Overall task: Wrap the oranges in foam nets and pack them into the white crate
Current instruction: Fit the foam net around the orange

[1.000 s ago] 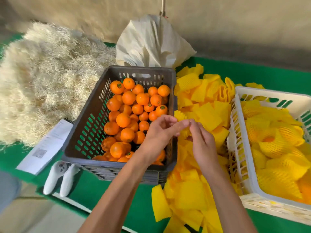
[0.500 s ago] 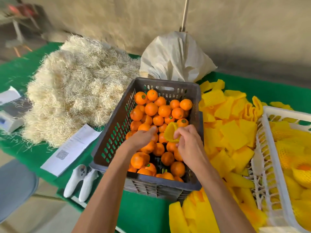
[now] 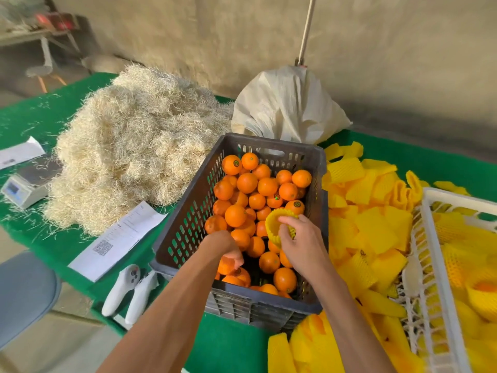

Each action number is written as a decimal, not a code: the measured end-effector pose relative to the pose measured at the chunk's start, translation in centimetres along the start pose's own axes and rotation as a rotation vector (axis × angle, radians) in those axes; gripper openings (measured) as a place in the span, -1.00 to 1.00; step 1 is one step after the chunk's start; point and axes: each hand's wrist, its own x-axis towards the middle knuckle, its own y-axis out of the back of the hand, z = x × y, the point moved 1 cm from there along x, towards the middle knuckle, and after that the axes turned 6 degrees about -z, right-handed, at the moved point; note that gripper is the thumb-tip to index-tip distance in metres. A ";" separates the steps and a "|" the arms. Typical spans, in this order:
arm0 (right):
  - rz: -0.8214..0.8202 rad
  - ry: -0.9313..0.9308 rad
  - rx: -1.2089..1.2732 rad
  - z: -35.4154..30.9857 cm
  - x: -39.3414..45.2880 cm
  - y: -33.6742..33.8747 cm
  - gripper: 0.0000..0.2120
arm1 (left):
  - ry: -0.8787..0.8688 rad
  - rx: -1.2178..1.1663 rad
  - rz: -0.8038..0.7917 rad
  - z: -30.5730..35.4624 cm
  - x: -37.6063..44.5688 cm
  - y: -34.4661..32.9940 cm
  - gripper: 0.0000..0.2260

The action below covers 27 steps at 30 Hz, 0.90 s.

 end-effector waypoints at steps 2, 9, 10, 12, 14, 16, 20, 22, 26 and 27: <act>0.021 -0.007 -0.061 0.1 0.0 0.2 -0.71 | -0.090 -0.205 0.188 -0.3 -0.1 0.5 -0.43; -0.085 -0.087 -0.160 0.8 0.5 1.3 -0.43 | -0.787 -1.330 -0.024 0.2 -4.4 -0.7 -0.45; -0.102 -0.067 -0.139 0.6 0.5 1.4 -0.48 | -0.898 -1.356 -0.139 0.5 -5.0 -1.4 -0.41; -0.100 -0.019 -0.060 0.3 0.5 1.7 -0.68 | -0.998 -1.329 -0.244 1.4 -5.9 -2.4 -0.29; -0.098 0.001 0.036 0.2 0.2 2.2 -0.70 | -0.985 -1.268 -0.234 2.4 -6.5 -2.7 -0.20; -0.110 0.019 0.050 0.3 0.0 2.7 -0.49 | -0.947 -1.242 -0.180 2.9 -6.8 -2.7 -0.22; -0.168 0.015 0.033 0.7 -0.6 3.2 -0.38 | -0.843 -1.313 -0.038 2.8 -6.2 -2.3 -0.32; -0.197 -0.007 0.027 1.3 -0.9 3.4 -0.38 | -0.826 -1.317 0.085 2.9 -6.0 -2.2 -0.38; -0.155 -0.011 -0.058 1.8 -1.3 3.4 -0.32 | -0.790 -0.933 0.554 4.2 -6.2 -2.4 -0.52; -0.146 0.008 -0.076 1.6 -1.5 3.3 -0.31 | -0.777 -0.834 0.663 4.7 -6.3 -2.6 -0.55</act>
